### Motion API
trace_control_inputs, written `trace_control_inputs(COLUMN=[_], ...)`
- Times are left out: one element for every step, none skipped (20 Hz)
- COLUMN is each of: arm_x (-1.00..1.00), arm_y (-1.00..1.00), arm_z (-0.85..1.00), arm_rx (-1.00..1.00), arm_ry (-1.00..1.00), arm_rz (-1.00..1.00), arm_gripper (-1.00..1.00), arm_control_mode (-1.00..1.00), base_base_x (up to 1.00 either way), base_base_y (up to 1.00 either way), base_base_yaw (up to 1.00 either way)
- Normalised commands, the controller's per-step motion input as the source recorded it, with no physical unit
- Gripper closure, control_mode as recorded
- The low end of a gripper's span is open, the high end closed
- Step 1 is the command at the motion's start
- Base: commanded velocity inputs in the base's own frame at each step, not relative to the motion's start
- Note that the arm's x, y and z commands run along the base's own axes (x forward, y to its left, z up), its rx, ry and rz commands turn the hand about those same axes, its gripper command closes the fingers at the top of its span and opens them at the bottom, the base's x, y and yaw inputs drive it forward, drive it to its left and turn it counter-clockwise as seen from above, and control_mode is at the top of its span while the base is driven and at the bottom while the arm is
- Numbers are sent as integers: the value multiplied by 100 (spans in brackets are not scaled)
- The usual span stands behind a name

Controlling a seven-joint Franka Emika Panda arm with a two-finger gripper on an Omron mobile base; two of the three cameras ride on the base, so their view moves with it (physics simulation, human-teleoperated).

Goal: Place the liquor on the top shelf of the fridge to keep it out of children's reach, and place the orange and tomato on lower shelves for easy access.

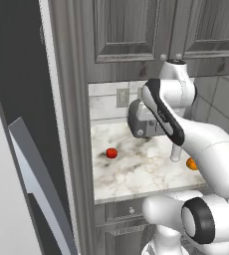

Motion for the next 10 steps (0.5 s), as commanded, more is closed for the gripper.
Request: trace_control_inputs(arm_x=[-2,-16,-31,-43,-58,-56,-55,-54,-55,-53], arm_y=[0,-1,-1,-4,-13,-19,-19,-24,-24,-24], arm_z=[0,0,0,-2,-9,-15,-20,-33,-37,-44], arm_rx=[0,0,0,0,0,0,0,0,0,0], arm_ry=[0,-2,-4,-7,-15,-19,-23,-26,-26,-27], arm_rz=[0,0,0,0,0,0,1,0,0,0], arm_gripper=[-100,-100,-100,-100,-100,-100,-100,-100,-100,-100], arm_control_mode=[-100,-100,-100,-100,-100,-100,-100,-100,-100,-100], base_base_x=[0,0,0,0,0,0,0,0,0,0], base_base_y=[0,0,0,0,0,0,0,0,0,0], base_base_yaw=[0,0,0,0,0,0,0,0,0,0])
